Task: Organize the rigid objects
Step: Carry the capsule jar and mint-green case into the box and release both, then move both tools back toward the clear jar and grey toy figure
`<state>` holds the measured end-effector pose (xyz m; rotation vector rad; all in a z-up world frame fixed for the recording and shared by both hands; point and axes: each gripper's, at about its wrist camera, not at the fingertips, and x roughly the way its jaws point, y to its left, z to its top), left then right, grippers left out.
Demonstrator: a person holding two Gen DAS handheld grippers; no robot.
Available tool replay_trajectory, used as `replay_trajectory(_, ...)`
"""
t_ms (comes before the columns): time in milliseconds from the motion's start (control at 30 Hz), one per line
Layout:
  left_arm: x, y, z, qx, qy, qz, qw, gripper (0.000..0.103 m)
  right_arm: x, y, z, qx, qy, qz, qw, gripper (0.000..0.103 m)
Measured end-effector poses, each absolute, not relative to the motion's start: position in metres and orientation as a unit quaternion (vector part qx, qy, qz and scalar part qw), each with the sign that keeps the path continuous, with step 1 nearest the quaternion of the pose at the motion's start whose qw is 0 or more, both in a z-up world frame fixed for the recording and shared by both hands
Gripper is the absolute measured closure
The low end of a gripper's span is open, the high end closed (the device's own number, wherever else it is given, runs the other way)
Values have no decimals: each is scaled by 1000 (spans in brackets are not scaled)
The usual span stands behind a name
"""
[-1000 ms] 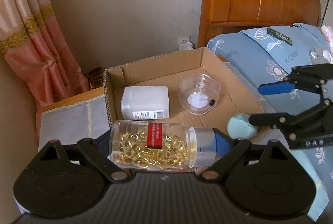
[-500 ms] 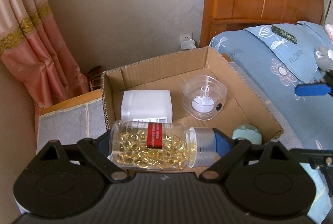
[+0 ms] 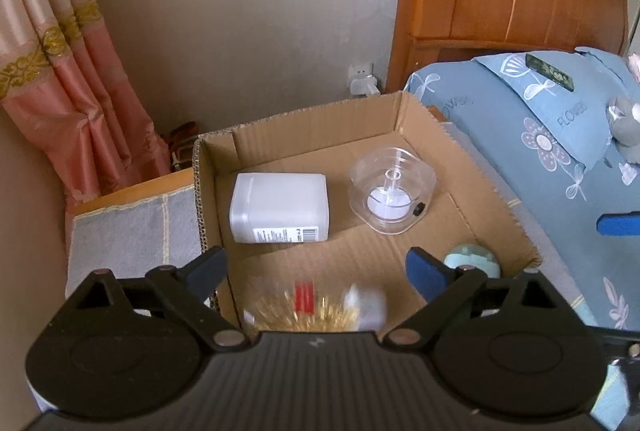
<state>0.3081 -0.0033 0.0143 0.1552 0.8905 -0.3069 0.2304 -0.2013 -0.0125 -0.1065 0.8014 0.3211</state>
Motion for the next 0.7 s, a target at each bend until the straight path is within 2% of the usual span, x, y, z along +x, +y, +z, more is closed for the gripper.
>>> replay_trajectory(400, 256, 14, 54, 89, 389, -137, 907, 3, 197, -185, 3, -54, 376, 155, 912, 0)
replay_trajectory(700, 194, 23, 54, 98, 361, -152, 915, 1, 181, -173, -17, -26, 395, 133, 909, 0)
